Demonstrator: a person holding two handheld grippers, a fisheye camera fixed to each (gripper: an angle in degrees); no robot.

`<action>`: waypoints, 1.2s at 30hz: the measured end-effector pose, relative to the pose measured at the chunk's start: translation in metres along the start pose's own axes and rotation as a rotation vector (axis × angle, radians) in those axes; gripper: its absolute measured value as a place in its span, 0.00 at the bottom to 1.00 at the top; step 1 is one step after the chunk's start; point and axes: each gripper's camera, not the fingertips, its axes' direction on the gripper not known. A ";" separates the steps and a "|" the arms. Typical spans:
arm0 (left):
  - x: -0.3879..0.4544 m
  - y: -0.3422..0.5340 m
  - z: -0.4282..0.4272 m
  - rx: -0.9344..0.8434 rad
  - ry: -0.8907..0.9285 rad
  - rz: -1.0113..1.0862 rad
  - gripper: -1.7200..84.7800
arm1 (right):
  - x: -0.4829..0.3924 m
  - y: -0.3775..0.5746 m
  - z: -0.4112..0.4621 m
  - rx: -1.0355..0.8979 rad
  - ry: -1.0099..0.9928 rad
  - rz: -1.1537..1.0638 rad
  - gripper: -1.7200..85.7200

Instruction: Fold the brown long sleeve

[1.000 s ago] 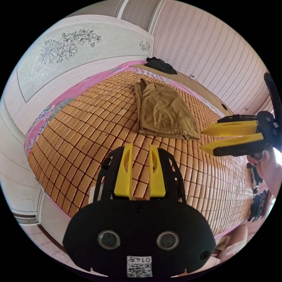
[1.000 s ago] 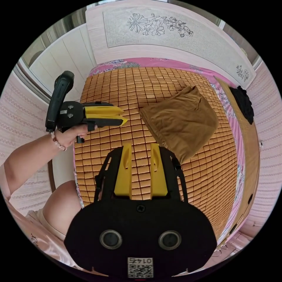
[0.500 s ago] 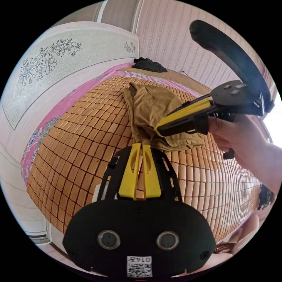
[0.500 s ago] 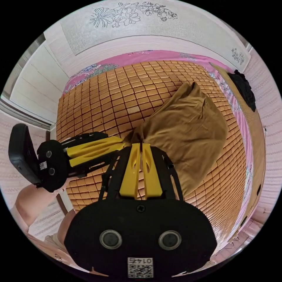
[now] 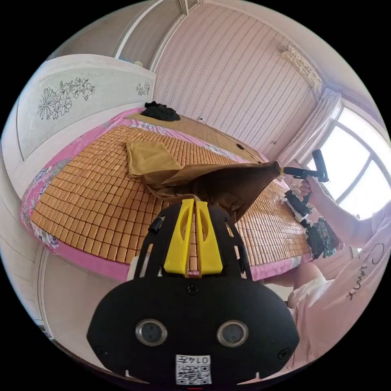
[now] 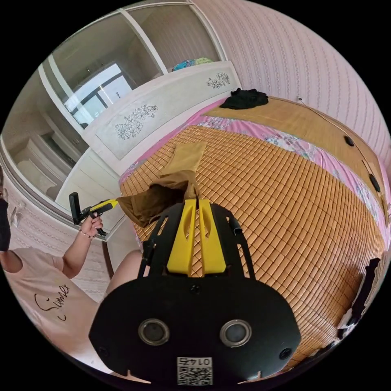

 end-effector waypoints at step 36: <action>0.251 -0.103 -0.208 0.249 0.041 0.098 0.01 | 0.099 0.312 -0.232 0.261 -0.330 0.106 0.02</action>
